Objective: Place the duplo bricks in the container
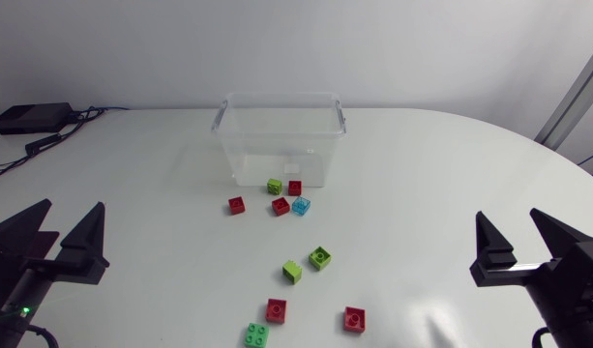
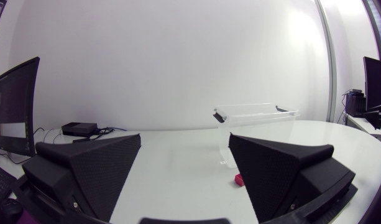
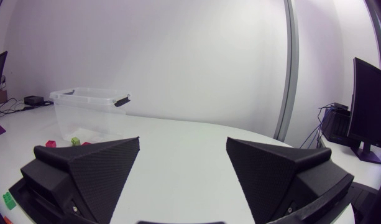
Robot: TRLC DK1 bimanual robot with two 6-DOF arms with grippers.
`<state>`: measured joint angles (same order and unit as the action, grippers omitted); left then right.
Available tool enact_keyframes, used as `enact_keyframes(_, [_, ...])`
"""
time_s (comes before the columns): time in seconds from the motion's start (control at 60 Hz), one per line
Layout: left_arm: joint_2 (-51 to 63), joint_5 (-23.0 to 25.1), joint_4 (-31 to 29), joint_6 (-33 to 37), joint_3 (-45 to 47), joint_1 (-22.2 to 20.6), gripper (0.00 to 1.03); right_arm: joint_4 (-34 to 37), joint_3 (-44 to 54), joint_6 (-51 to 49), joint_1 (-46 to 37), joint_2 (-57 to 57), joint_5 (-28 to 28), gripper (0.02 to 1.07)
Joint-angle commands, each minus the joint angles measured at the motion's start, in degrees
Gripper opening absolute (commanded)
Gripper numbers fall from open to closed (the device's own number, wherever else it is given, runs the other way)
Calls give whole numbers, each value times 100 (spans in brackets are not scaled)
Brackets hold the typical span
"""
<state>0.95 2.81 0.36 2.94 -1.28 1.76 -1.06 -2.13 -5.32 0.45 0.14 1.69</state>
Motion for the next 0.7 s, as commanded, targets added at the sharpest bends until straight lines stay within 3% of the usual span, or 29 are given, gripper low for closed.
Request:
enact_keyframes(0.0, [-165,44,34,-4,128,-53,99,97,222,110,34,-41,-2,103])
enact_keyframes(0.683, [-174,44,-106,-4,-109,-62,99,71,196,102,184,-49,15,103])
